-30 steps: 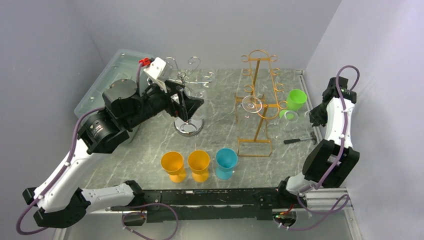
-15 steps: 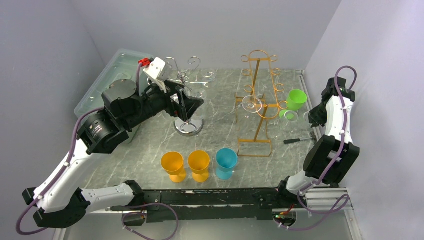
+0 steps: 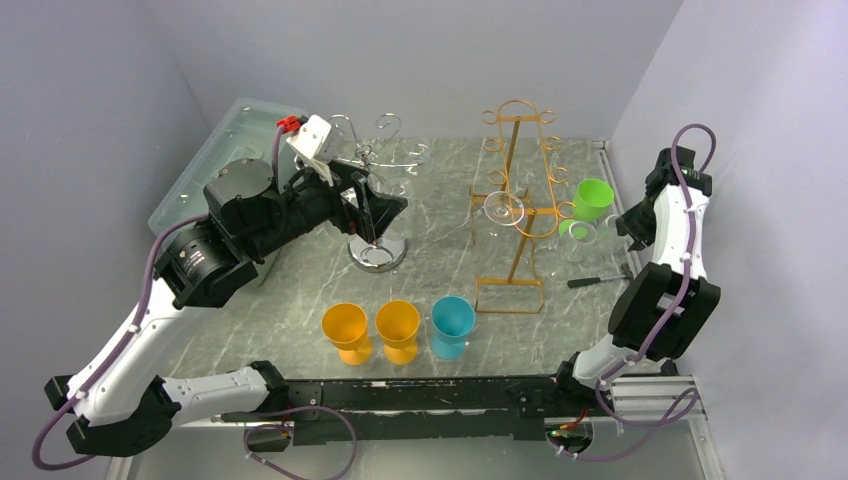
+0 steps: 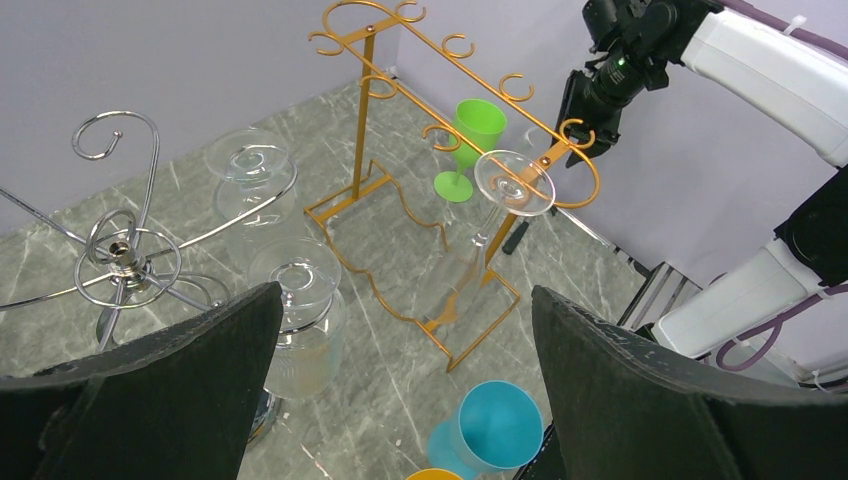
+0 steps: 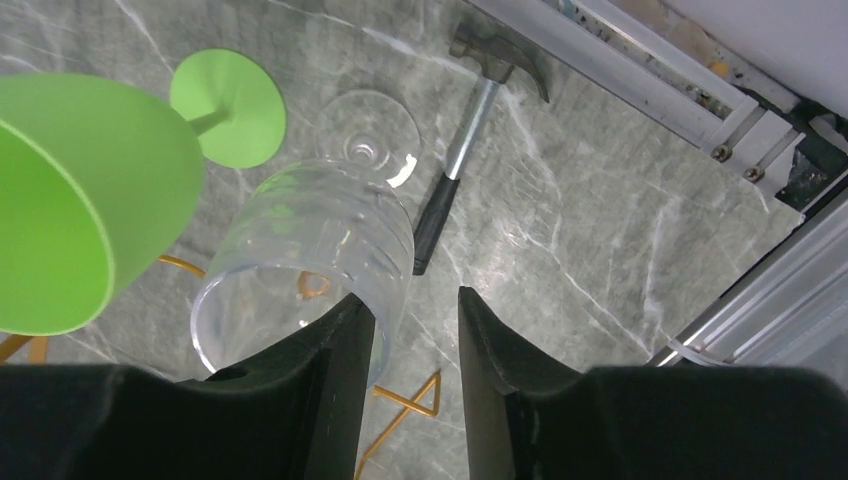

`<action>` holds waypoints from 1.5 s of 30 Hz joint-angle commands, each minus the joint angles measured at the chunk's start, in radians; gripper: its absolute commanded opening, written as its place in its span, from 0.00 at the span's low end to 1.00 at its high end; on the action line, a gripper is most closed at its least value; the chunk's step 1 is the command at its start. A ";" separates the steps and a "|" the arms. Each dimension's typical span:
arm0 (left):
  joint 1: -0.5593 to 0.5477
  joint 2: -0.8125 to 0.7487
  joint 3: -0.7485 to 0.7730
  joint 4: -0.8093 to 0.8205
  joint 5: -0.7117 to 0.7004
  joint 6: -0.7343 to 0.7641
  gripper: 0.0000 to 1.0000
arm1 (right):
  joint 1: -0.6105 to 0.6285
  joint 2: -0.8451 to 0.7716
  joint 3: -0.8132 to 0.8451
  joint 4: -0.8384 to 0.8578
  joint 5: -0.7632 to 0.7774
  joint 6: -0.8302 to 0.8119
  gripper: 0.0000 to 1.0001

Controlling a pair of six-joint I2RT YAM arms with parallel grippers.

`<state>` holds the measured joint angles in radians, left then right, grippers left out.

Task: Take the wine glass off the wine glass rack
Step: Place the wine glass at the center of the board.

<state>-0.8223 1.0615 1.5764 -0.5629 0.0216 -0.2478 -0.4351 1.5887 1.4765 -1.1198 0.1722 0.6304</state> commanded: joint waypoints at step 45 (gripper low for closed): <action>0.003 0.054 0.044 -0.026 -0.094 -0.006 1.00 | 0.636 -0.311 0.565 -0.102 -0.114 -0.155 0.89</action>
<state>-0.8223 1.0866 1.5784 -0.5934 -0.0357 -0.2489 0.0990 1.2987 2.0636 -1.2110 0.1081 0.5190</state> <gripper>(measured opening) 0.995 0.845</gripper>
